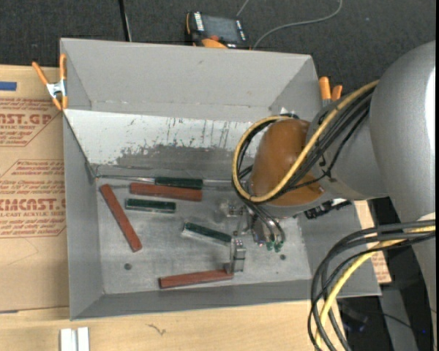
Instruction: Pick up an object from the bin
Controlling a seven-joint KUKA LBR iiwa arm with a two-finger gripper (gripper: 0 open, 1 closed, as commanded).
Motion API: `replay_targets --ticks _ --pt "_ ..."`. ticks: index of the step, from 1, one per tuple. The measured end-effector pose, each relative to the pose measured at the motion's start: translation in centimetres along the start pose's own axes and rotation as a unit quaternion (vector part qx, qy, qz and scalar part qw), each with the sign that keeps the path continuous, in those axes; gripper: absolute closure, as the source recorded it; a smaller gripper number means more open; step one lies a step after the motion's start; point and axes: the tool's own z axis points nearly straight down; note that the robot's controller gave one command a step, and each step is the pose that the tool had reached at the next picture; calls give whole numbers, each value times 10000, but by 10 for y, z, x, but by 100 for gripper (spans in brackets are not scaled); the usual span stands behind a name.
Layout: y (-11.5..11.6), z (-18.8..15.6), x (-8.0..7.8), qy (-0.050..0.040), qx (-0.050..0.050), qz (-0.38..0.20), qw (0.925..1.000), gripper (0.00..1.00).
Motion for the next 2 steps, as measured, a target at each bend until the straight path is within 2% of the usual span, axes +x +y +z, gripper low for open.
replay_targets --ticks 1,2 --pt "24 1 14 -30 0 1556 9878 0" --pt "24 1 13 -36 3 1555 9878 100"
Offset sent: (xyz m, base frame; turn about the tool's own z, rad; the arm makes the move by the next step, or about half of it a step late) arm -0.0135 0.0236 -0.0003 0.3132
